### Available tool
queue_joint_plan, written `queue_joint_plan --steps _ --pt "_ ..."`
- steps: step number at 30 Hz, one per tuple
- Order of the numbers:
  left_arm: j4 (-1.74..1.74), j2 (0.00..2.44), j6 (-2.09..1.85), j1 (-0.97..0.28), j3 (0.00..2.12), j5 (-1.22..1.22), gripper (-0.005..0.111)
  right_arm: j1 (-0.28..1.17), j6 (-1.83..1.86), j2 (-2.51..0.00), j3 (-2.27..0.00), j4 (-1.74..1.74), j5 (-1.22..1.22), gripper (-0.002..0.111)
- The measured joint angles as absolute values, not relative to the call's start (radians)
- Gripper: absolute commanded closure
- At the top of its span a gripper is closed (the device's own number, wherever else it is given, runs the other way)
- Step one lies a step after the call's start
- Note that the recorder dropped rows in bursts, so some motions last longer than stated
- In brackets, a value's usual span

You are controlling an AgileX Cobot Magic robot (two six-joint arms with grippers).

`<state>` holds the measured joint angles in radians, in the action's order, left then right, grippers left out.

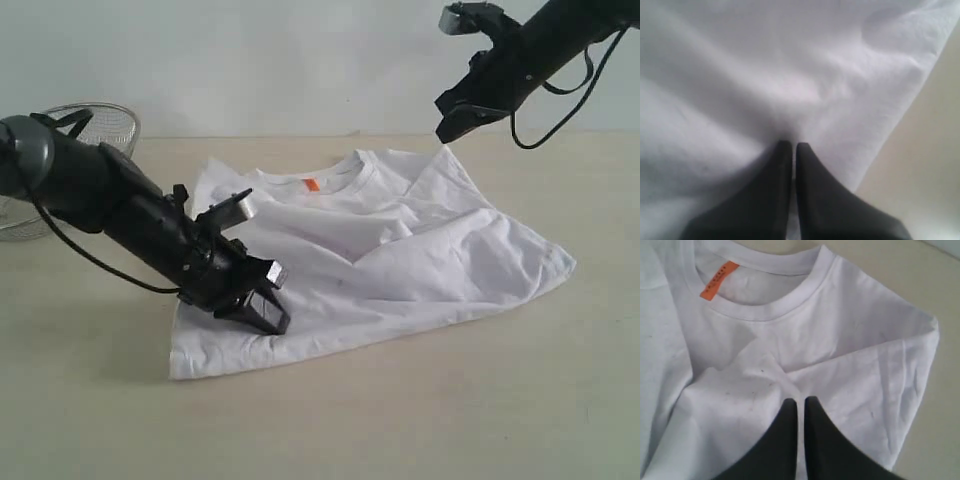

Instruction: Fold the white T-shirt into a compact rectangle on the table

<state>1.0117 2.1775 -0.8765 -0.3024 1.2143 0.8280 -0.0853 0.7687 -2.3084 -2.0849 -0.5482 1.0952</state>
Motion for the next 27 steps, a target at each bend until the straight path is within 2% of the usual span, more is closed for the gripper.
queue_joint_plan --steps 11,14,20,22,27 --pt "0.977 2.073 -0.880 -0.302 0.976 0.921 0.102 0.021 0.758 -2.344 -2.089 -0.499 1.208 0.107" --pt "0.996 2.051 -0.913 -0.302 0.899 0.934 0.102 0.048 0.756 -2.356 -2.089 -0.493 1.215 0.095" --pt "1.035 2.020 -0.996 -0.302 0.812 0.938 0.102 0.074 0.744 -2.377 -2.089 -0.478 1.216 0.054" --pt "1.035 2.018 -1.000 -0.302 0.802 0.938 0.102 0.085 0.737 -2.377 -2.089 -0.474 1.216 0.049" --pt "1.035 2.016 -1.004 -0.302 0.801 0.942 0.102 0.113 0.679 -2.377 -2.081 -0.435 1.216 0.049"
